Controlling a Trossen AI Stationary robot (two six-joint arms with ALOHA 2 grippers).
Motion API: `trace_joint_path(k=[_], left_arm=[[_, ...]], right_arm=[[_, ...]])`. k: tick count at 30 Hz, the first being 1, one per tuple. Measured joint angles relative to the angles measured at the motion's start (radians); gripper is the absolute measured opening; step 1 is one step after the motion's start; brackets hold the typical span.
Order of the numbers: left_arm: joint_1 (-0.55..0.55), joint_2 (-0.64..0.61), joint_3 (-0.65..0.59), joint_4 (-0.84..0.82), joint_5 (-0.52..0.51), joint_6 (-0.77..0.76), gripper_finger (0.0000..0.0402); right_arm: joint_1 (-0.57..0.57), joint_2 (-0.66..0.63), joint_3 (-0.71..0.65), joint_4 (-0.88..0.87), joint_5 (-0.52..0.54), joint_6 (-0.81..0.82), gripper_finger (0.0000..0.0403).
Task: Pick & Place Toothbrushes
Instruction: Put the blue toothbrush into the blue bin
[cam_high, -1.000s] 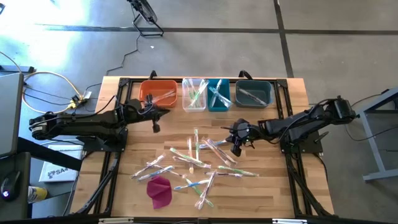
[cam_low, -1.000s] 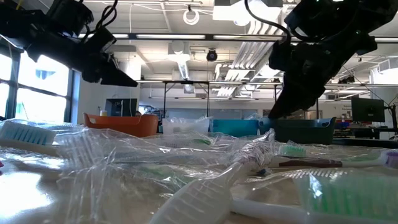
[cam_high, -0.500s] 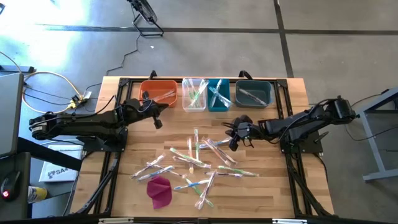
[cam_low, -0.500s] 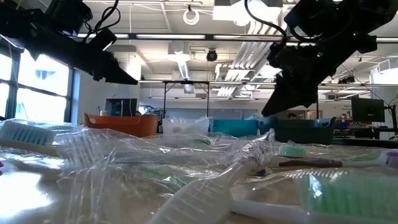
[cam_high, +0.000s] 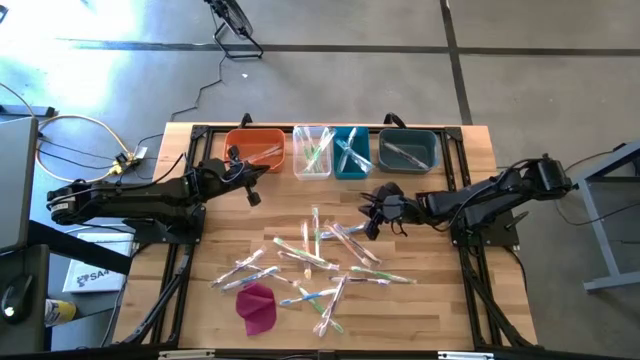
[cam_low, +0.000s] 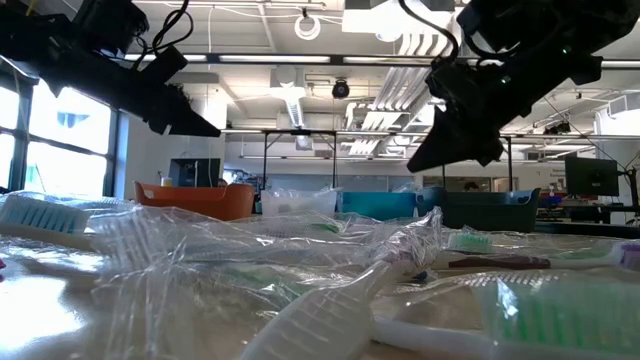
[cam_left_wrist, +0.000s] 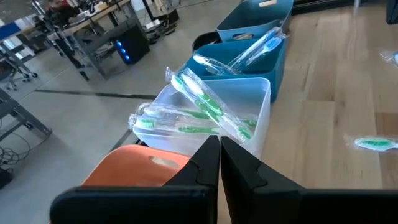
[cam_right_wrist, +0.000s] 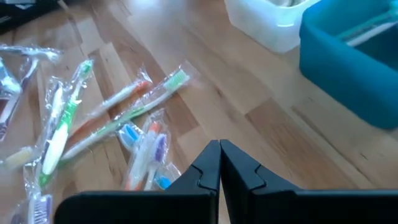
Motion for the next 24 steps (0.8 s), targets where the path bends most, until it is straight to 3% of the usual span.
trace_joint_path(k=[3,7,10,17,21,24], left_arm=[[0.0,0.0,0.0,0.0,-0.007,0.0,0.0009],[0.0,0.0,0.0,-0.005,-0.007,0.0,0.0009],[0.0,0.0,0.0,-0.007,-0.008,0.0,0.0009],[0.0,0.0,0.0,-0.006,-0.008,0.0,0.0009],[0.0,0.0,0.0,0.005,-0.008,0.0,0.0009],[0.0,0.0,0.0,0.006,-0.009,0.0,0.0009]], right_arm=[[0.0,0.0,0.0,0.024,0.008,0.0,0.0002],[0.003,0.0,0.017,0.06,-0.085,-0.031,0.0002],[0.023,0.0,0.069,0.046,-0.091,-0.071,0.0002],[0.066,-0.001,0.248,-0.227,-0.04,-0.158,0.0002],[0.078,-0.001,0.255,-0.328,-0.034,-0.16,0.0002],[0.081,0.0,0.255,-0.421,-0.042,-0.07,0.0002]])
